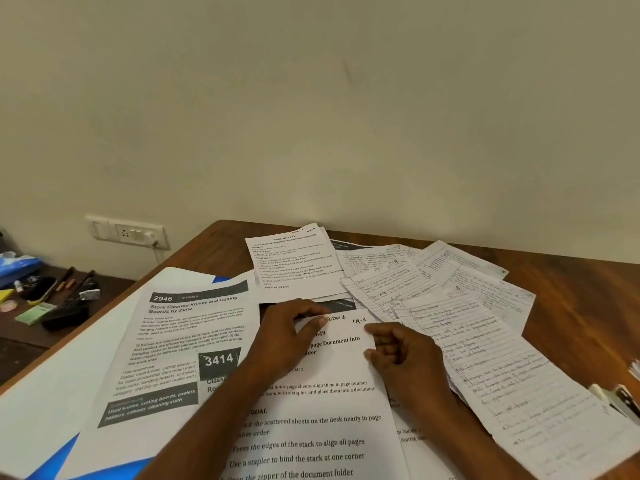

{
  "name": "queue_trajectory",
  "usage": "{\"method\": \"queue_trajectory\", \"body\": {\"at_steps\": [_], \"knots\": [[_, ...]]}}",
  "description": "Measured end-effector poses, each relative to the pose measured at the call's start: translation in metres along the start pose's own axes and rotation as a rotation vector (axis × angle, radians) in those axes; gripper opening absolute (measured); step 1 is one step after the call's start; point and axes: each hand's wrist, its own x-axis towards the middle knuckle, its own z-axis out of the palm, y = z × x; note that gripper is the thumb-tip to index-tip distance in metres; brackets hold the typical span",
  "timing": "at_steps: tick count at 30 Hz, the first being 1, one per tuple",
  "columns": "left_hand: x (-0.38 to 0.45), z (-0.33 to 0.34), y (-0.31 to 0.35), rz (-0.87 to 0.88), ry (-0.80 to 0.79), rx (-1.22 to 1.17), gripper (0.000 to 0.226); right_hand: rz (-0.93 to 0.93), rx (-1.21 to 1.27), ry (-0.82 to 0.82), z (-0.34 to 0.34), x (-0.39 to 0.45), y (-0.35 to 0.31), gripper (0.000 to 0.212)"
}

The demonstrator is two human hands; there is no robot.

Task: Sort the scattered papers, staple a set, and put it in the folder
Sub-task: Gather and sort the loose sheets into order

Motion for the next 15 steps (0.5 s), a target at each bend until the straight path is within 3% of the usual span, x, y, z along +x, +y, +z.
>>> {"method": "queue_trajectory", "body": {"at_steps": [9, 13, 15], "knots": [[-0.005, -0.003, -0.002, 0.077, 0.007, 0.023, 0.033, -0.054, 0.058, 0.0, 0.002, -0.007, -0.012, 0.049], [-0.007, -0.004, 0.0, 0.193, 0.06, 0.079, 0.032, -0.241, -0.154, -0.002, 0.002, -0.019, -0.027, 0.051], [-0.006, -0.006, 0.001, 0.19, 0.054, 0.051, 0.031, -0.334, -0.275, -0.067, -0.002, -0.026, -0.034, 0.038]]}}
